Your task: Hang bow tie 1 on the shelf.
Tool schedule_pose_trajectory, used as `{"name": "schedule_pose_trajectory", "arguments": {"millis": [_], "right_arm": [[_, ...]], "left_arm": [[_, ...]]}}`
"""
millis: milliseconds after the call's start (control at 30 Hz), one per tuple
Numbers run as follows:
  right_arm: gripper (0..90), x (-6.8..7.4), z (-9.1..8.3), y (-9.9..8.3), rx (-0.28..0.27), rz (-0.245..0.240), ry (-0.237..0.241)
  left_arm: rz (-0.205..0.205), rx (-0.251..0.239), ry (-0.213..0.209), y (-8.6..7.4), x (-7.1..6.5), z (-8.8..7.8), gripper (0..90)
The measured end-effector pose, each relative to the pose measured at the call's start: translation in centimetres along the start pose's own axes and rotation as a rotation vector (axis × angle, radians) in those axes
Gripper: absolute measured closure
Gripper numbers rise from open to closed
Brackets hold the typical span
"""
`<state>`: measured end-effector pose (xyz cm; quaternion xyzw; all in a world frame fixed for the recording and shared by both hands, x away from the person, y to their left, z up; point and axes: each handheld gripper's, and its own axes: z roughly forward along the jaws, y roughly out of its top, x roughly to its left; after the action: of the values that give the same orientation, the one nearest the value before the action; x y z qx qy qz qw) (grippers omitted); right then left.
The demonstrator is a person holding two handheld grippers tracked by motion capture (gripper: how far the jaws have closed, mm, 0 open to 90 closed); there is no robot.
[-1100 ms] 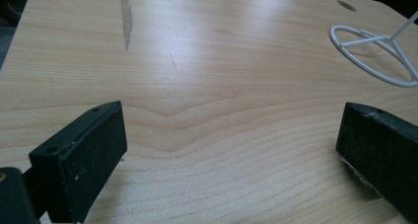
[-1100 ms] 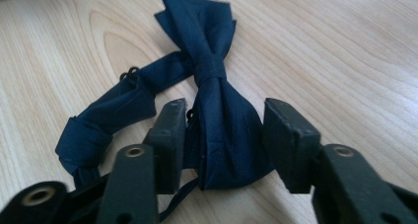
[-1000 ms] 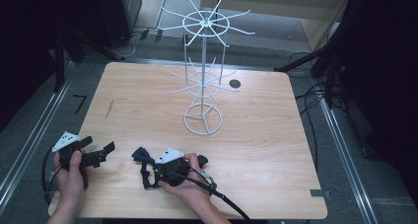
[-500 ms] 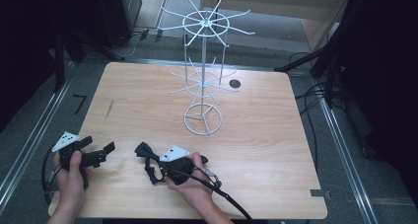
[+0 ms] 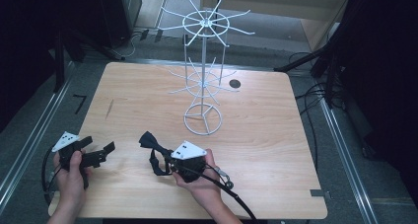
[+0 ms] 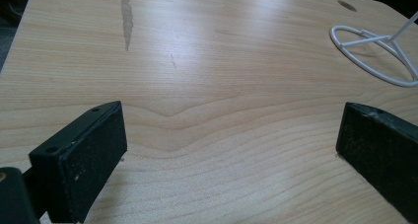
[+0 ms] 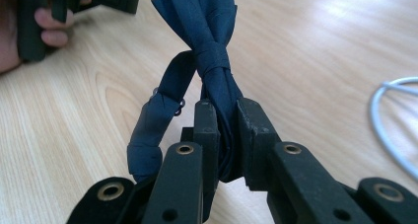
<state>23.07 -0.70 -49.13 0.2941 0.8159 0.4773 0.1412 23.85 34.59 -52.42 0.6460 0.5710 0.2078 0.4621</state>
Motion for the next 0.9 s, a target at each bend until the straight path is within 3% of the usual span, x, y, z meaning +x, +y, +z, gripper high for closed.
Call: {"name": "schedule_pose_trajectory", "arguments": {"millis": [467, 900], "right_arm": [[80.8, -2.4, -3.2, 0.8, -0.111, 0.056, -0.049], [80.8, -4.8, -6.3, 1.0, -0.174, 0.101, -0.105]], "left_arm": [[0.002, -0.002, 0.001, 0.0, 0.0, 0.0, 0.0], [0.002, -0.001, 0.001, 0.0, 0.0, 0.0, 0.0]]}}
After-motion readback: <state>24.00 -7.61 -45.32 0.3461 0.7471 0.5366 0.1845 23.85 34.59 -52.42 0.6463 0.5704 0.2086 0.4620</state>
